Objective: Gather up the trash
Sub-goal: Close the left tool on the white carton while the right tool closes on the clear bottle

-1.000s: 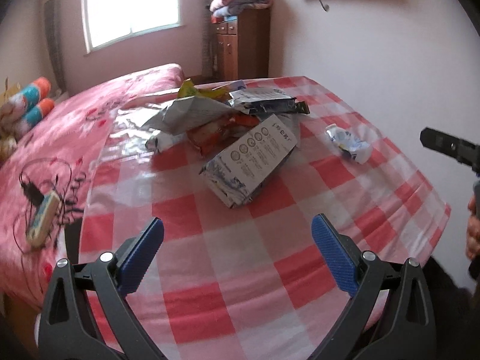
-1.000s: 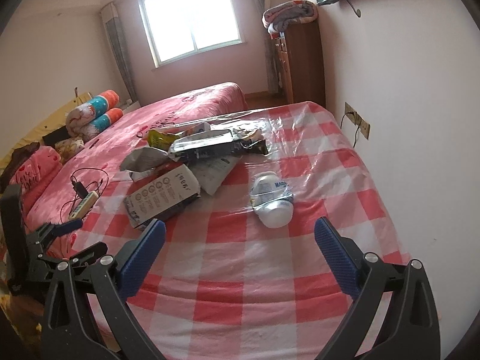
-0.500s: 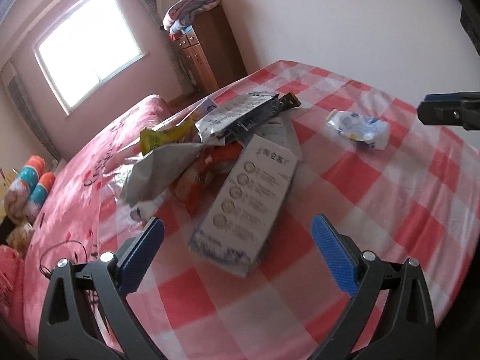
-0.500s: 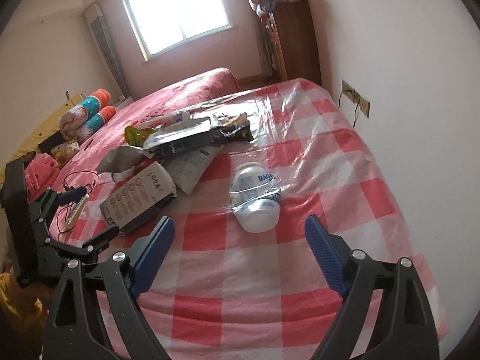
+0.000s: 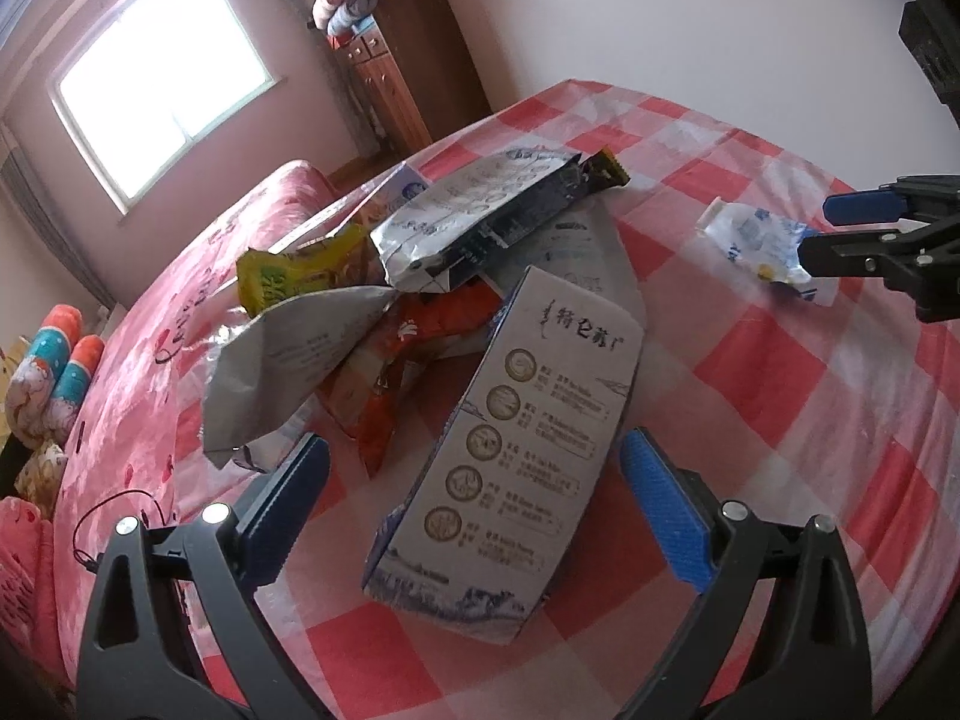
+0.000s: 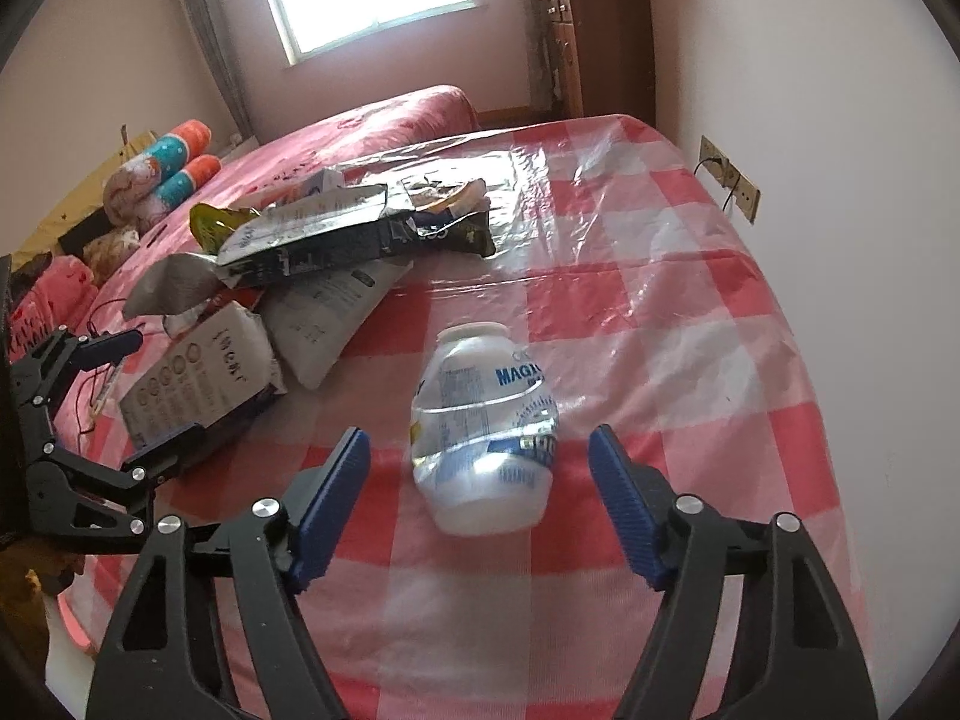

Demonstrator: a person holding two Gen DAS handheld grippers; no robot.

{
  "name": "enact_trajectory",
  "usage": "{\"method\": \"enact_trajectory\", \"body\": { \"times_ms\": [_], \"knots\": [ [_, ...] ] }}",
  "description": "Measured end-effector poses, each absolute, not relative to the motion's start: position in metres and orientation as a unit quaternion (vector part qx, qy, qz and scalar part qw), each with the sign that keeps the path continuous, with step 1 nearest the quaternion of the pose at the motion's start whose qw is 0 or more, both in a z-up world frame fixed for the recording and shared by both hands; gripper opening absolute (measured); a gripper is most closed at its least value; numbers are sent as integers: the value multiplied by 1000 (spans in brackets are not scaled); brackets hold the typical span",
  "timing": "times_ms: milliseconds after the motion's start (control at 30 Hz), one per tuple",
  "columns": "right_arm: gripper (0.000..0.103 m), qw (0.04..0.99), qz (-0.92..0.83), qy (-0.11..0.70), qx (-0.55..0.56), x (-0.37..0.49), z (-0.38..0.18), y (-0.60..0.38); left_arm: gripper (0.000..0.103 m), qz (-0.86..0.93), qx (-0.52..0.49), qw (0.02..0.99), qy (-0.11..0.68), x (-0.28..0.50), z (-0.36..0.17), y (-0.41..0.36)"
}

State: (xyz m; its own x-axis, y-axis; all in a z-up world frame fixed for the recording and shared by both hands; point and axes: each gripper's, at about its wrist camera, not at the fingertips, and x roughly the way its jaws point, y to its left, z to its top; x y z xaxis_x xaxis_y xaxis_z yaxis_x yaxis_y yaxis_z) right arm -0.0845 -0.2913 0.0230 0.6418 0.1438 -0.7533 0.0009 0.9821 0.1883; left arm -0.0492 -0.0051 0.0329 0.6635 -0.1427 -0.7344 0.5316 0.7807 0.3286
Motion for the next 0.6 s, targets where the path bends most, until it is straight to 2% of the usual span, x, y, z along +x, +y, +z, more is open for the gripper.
{"method": "enact_trajectory", "body": {
  "times_ms": [167,267,600],
  "knots": [
    [75,899,38,431,61,-72,16,-285,87,-209,239,870,378,-44,28,-4],
    [75,897,36,438,48,-66,12,-283,78,-215,235,868,381,-44,25,-7],
    [77,892,35,448,41,-56,1,-280,77,-219,251,864,376,-40,19,-14]
  ]
}}
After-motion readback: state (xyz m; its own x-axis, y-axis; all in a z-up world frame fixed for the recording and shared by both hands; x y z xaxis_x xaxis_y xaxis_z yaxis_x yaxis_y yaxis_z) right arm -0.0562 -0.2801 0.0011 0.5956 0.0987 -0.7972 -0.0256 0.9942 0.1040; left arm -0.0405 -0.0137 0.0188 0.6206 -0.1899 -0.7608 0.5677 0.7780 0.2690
